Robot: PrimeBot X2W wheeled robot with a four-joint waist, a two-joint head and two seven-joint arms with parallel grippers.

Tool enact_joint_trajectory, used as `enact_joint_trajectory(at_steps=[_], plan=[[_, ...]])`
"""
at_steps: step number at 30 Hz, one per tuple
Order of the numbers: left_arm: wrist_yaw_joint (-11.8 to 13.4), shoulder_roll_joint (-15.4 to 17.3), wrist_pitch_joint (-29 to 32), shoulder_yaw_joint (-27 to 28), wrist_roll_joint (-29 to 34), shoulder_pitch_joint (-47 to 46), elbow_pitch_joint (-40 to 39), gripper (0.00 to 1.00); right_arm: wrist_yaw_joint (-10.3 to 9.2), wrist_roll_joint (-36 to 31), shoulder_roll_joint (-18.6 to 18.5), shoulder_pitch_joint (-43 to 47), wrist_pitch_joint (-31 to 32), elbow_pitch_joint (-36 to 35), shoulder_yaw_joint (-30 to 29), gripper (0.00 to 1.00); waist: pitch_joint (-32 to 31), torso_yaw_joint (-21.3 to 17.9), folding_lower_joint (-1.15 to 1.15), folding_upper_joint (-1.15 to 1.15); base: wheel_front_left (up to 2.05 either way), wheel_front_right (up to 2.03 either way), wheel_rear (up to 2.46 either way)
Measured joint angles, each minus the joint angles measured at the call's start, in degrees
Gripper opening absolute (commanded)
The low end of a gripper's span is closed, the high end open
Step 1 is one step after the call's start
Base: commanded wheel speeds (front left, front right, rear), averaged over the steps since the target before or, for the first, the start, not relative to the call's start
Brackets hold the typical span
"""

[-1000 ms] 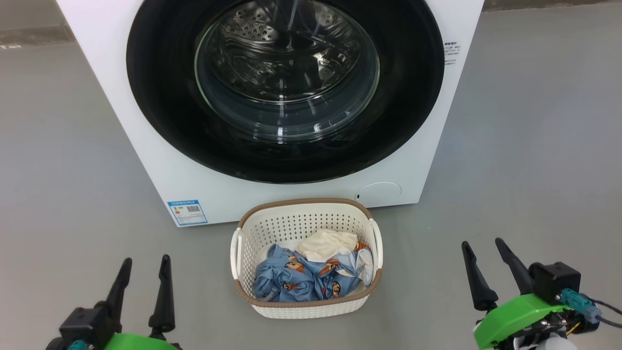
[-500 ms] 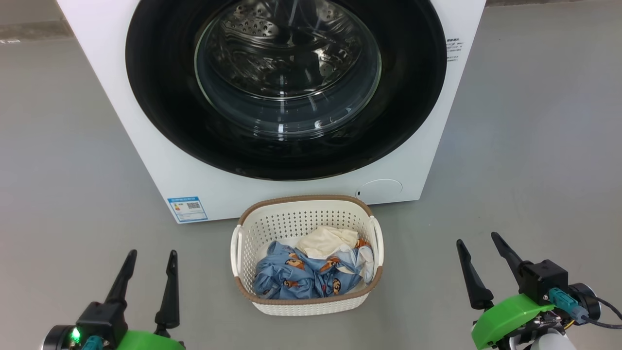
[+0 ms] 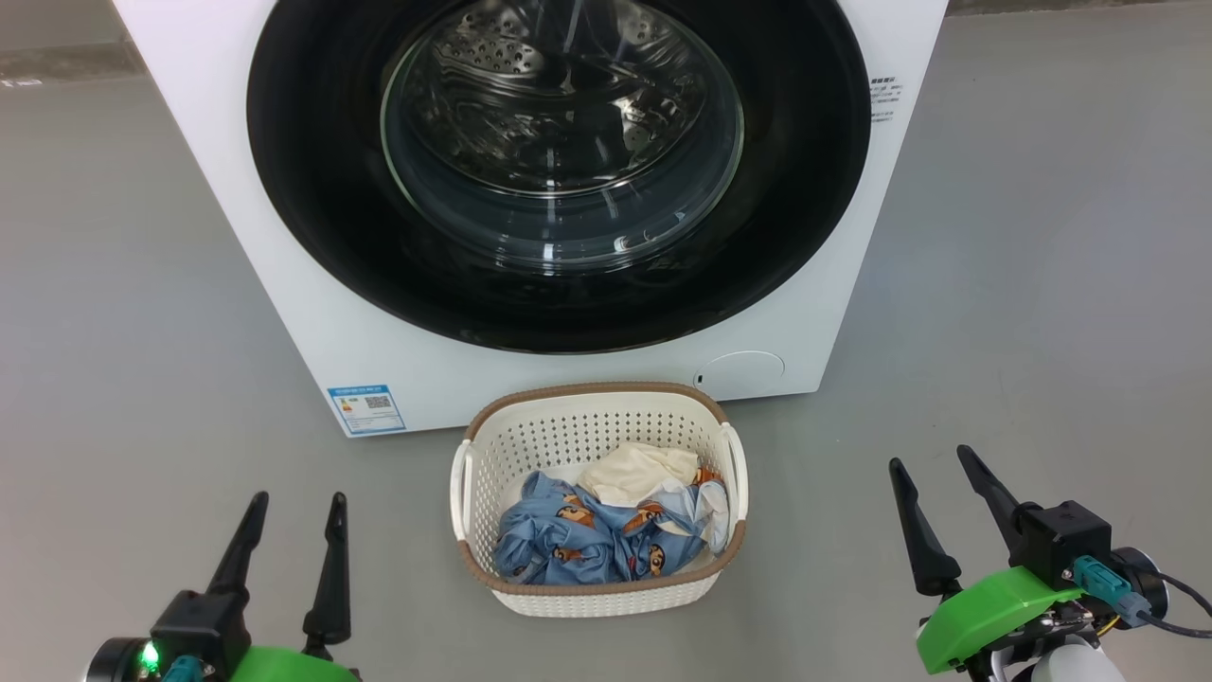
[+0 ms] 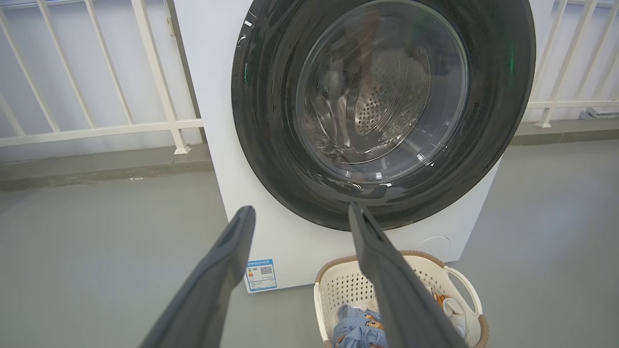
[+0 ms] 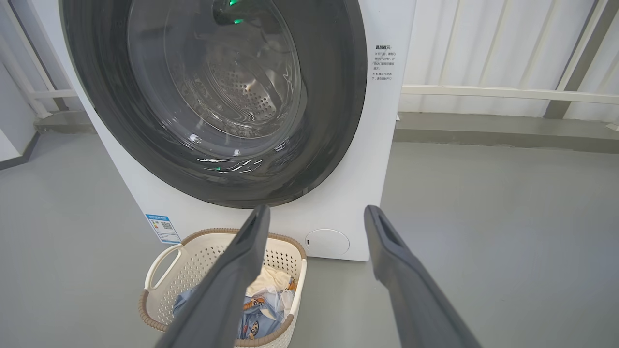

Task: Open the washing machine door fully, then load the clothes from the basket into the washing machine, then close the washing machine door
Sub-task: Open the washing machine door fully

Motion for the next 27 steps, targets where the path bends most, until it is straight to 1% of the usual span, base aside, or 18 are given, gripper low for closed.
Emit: enact_joint_trajectory(at_steps=[18,23,27], plan=[[0.0,0.0,0.0,-0.2,-0.1,0.0,1.5,1.00,0.00,0.0,0.1,0.0,0.0,0.0,-0.1,1.00,0.0,0.3,0.00,0.00,0.02,0.02,-0.04],[0.0,0.1,0.0,-0.3,0.3,-0.1,1.7,1.00,0.00,0.0,0.2,0.0,0.0,-0.1,-0.2,1.00,0.2,0.3,0.00,0.00,0.40,0.40,-0.81],[0.0,0.1,0.0,-0.3,0.4,-0.1,1.7,1.00,0.00,0.0,0.3,0.0,0.0,-0.2,-0.2,1.00,0.4,0.3,0.00,0.00,0.76,0.76,-1.52]])
